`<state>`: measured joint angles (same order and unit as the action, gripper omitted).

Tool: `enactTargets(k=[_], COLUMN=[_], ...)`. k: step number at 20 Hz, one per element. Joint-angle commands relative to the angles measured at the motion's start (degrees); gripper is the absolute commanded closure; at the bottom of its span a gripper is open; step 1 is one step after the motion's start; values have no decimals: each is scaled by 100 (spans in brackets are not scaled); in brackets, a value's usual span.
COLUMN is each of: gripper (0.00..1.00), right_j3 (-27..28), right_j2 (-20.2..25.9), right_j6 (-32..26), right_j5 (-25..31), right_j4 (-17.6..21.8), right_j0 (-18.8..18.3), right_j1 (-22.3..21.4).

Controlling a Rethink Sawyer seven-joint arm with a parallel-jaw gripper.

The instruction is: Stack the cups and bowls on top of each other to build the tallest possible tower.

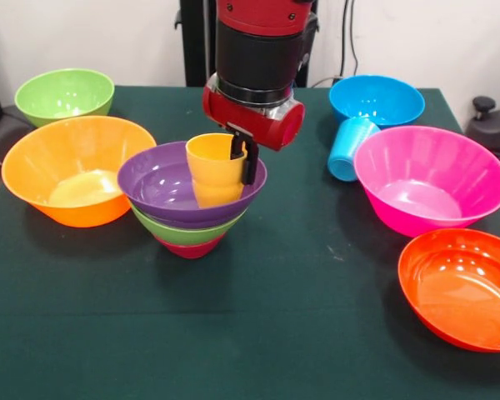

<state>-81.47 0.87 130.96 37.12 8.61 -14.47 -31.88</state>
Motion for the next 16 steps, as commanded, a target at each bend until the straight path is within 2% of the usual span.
enactTargets(k=[1, 10, 16], gripper=[100, 100, 100], right_j3=[293, 569, 229], right_j2=[-161, -501, -434], right_j6=[528, 398, 75], right_j5=[138, 505, 466], right_j4=[229, 130, 70], right_j0=[357, 551, 408], right_j1=[431, 444, 161])
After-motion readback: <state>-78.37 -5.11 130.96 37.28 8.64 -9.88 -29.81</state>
